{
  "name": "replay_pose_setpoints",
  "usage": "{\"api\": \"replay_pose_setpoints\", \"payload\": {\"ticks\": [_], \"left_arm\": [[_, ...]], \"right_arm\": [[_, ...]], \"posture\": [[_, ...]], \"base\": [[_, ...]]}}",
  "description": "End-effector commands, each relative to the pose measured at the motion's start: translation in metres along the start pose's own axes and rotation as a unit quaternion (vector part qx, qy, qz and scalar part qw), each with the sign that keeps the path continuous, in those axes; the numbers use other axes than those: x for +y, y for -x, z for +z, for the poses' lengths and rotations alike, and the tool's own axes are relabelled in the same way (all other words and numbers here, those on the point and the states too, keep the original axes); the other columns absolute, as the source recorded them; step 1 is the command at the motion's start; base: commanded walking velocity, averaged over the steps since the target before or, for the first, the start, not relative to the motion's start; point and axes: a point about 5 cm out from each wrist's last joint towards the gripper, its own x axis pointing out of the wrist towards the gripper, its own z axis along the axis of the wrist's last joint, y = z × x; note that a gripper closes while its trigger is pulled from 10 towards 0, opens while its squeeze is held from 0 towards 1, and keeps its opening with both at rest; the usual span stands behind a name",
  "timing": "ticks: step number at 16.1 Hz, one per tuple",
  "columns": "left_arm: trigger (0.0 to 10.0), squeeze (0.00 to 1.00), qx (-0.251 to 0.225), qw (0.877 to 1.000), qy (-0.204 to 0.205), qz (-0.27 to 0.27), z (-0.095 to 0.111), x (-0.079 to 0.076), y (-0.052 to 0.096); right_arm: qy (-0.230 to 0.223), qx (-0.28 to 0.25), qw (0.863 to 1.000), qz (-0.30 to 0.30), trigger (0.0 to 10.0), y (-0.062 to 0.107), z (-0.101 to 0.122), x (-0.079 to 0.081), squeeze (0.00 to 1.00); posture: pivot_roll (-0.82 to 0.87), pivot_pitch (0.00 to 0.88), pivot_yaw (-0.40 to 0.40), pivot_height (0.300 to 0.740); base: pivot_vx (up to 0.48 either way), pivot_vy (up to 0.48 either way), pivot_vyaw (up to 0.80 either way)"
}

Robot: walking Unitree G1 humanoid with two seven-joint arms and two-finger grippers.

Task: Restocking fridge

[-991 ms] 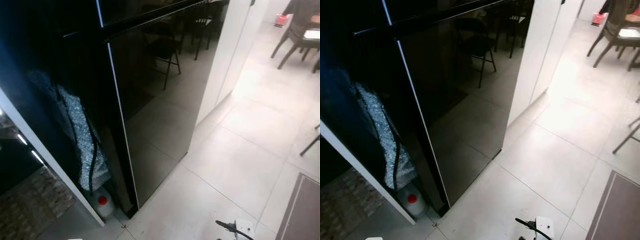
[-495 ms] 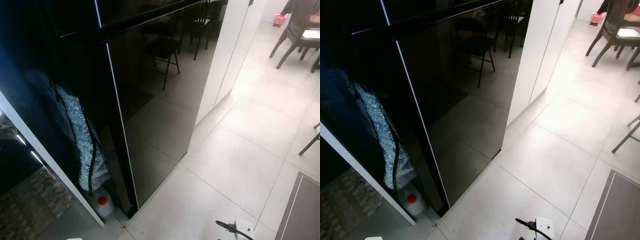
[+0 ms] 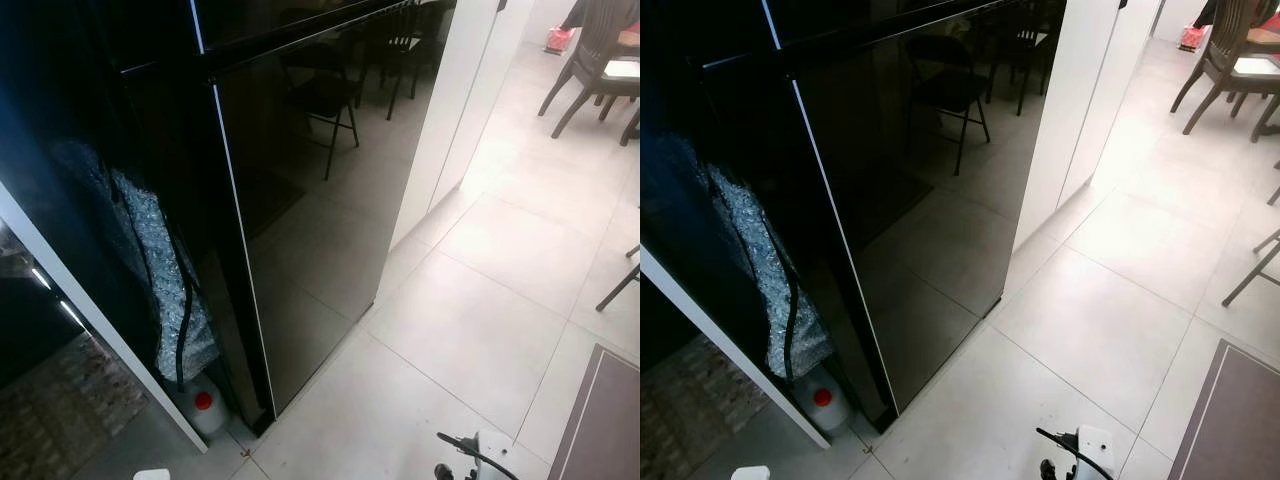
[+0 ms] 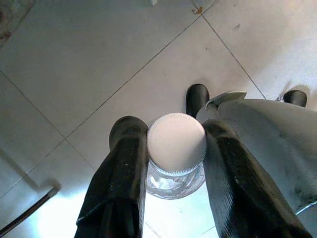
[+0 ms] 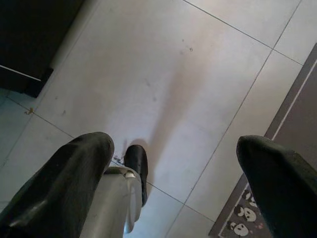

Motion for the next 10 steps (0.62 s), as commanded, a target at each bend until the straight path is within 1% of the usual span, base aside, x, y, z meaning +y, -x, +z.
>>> {"api": "replay_pose_setpoints", "payload": {"ticks": [1,3,4,7,9,10], "left_arm": [[10.0,0.0,-0.002,1.0,0.008,-0.001,-0.002,-0.003,0.0],[10.0,0.0,-0.004,1.0,-0.003,-0.004,-0.002,-0.006,0.0],[10.0,0.0,-0.006,1.0,-0.017,-0.006,-0.001,-0.008,0.0],[10.0,0.0,-0.008,0.999,-0.04,-0.009,0.001,-0.009,-0.001],[10.0,0.0,-0.021,0.999,-0.043,0.002,0.009,-0.005,-0.001],[10.0,0.0,-0.03,0.999,-0.046,0.004,0.015,-0.001,-0.001]], "right_arm": [[-0.012,-0.001,1.0,-0.011,10.0,0.001,0.001,-0.005,0.0],[-0.024,-0.003,1.0,-0.014,10.0,0.001,0.001,-0.008,0.0],[-0.019,-0.003,1.0,-0.015,10.0,0.002,0.002,-0.01,0.0],[-0.005,-0.005,1.0,-0.02,10.0,0.001,0.004,-0.012,0.0],[-0.003,-0.01,1.0,-0.018,10.0,0.0,0.009,-0.006,0.0],[-0.003,-0.013,1.0,-0.015,10.0,-0.001,0.013,0.0,0.0]], "posture": [[-0.02,0.0,-0.037,0.74],[-0.05,0.0,-0.016,0.74],[-0.07,0.0,0.011,0.74],[-0.13,0.0,0.066,0.74],[-0.18,0.0,0.081,0.74],[-0.19,0.0,0.059,0.74]], "base": [[0.0,0.0,0.0],[0.0,0.0,0.0],[0.0,0.0,0.0],[0.0,0.0,0.0],[0.0,0.0,0.0],[0.0,0.0,0.0]]}}
